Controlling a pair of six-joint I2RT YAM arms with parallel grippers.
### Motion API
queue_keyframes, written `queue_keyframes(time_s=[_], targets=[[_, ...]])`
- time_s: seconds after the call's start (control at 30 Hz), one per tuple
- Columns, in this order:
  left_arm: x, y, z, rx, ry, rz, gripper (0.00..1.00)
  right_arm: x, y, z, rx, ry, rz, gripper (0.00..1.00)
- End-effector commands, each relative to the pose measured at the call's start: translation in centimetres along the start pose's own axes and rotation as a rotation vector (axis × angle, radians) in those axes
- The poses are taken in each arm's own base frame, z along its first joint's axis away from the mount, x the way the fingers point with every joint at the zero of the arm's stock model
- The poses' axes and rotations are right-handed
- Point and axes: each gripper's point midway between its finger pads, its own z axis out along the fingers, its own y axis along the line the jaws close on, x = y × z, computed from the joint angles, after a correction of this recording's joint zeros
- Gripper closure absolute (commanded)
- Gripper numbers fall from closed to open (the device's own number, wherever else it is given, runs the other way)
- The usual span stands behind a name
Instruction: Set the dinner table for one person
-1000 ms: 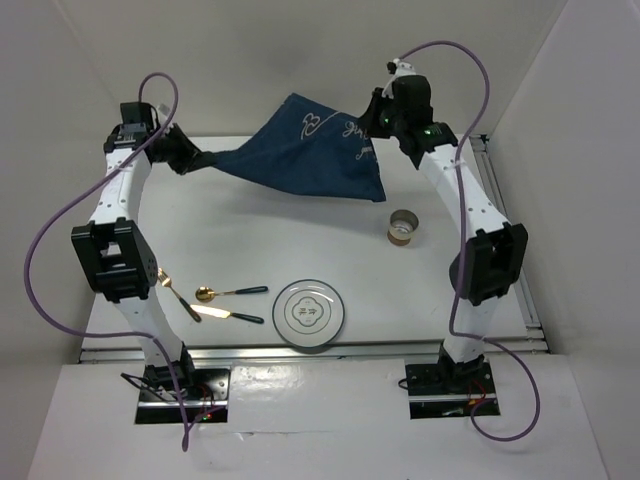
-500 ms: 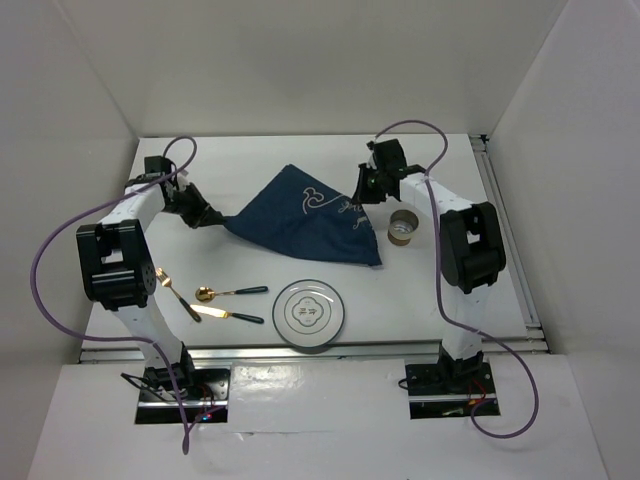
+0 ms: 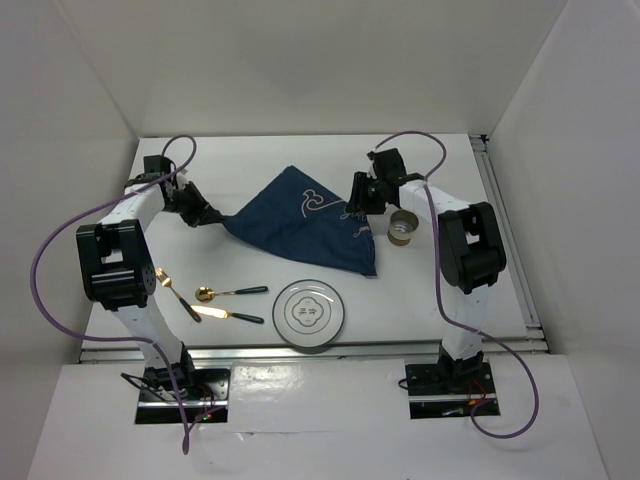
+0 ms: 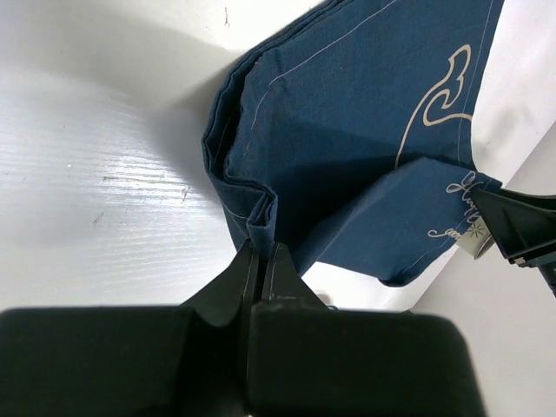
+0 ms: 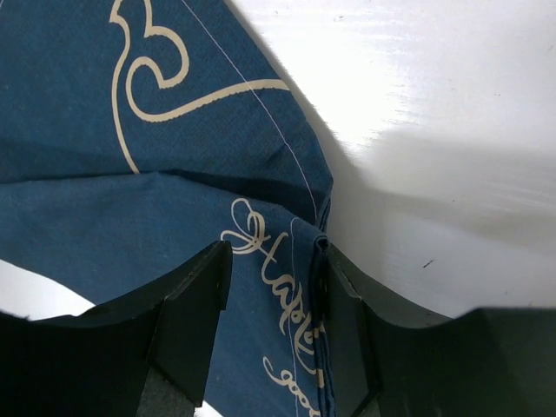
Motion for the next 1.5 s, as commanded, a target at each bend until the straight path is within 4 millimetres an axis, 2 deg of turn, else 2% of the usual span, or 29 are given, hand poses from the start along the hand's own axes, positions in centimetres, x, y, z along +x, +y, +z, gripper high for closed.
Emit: queue_keyframes(time_s=[0.0,0.1,0.13,0.23,0.47,0.63,0.7,0.77,0.8,0.87,1.0,1.07,1.1,1.2,1.23,1.27,1.3,1.33,1.37,1.4,1.43,1.47], targets=[[-0.5,-0.6,-0.6,0.025,-0.017,0.042,1.00,-1.3,1.6,-1.6,-0.039,-0.062,-0.022,0.45],[-0.7,-0.9,-0.7,0.029,-0.023,0.046,1.00,-2.1,1.8,-2.3,-0.013,-0.098,-0.032,0.45],[-0.7,-0.9,-0.7,0.029,-0.023,0.046,1.00,-1.6,1.4,-2.1,0.002,-0.091,-0.029,0.45],[-0.7,-0.9,-0.7,0.029,-0.023,0.046,1.00,-2.0,2.0,-2.8,-0.005,-0.113,-0.040,0.45],[-0.7,-0.9,-0.7,0.029,-0.023,0.046,1.00,-2.8,1.3,-2.9,0.047,-0.147,-0.029,0.45],[-0.7,-0.7,-0.4,0.025,-0.017,0.042,1.00,-3.0,0.7,-2.0,0.078,-0.144,-0.016,0.45],[-0.7,-0.7,-0.4,0.025,-0.017,0.042,1.00,-3.0,0.7,-2.0,0.078,-0.144,-0.016,0.55],[-0.9,-0.6,-0.3,0.025,-0.017,0.051,1.00,-2.8,1.1,-2.0,0.073,-0.141,-0.023,0.71],[-0.9,-0.6,-0.3,0.025,-0.017,0.051,1.00,-2.9,1.0,-2.0,0.080,-0.145,-0.012,0.86],[-0.9,-0.6,-0.3,0.025,-0.017,0.051,1.00,-3.0,0.8,-2.0,0.088,-0.149,-0.011,0.97],[-0.6,-0.3,-0.1,0.017,-0.003,0.041,1.00,-4.1,0.9,-3.1,0.143,-0.208,-0.023,1.00],[-1.0,-0.6,-0.3,0.013,-0.014,0.045,1.00,-5.7,1.3,-4.5,0.151,-0.267,-0.024,1.00],[-1.8,-1.2,-0.5,0.022,-0.029,0.056,1.00,-7.3,1.8,-5.5,0.158,-0.314,-0.039,1.00],[-2.9,-1.9,-0.8,0.014,-0.039,0.058,1.00,-10.3,2.4,-7.6,0.161,-0.384,-0.062,1.00],[-4.0,-3.0,-1.4,0.029,-0.063,0.074,1.00,-12.6,3.1,-9.1,0.151,-0.435,-0.074,1.00],[-4.4,-3.5,-1.6,0.031,-0.066,0.068,1.00,-13.2,3.3,-9.3,0.153,-0.437,-0.089,1.00],[-5.8,-5.1,-2.1,0.061,-0.089,0.077,1.00,-14.5,3.4,-9.8,0.150,-0.465,-0.084,1.00],[-6.6,-5.7,-2.4,0.069,-0.102,0.087,1.00,-16.8,3.9,-11.4,0.142,-0.517,-0.091,1.00],[-7.1,-6.8,-2.7,0.097,-0.104,0.083,1.00,-17.4,4.2,-11.3,0.141,-0.519,-0.091,1.00],[-7.5,-7.1,-2.4,0.103,-0.088,0.062,1.00,-18.6,4.2,-12.0,0.125,-0.534,-0.098,1.00],[-9.3,-9.1,-4.1,0.141,-0.136,0.092,1.00,-21.3,5.5,-14.3,0.094,-0.603,-0.102,1.00],[-9.7,-10.0,-4.7,0.159,-0.145,0.095,1.00,-21.9,6.1,-14.8,0.080,-0.614,-0.117,1.00]])
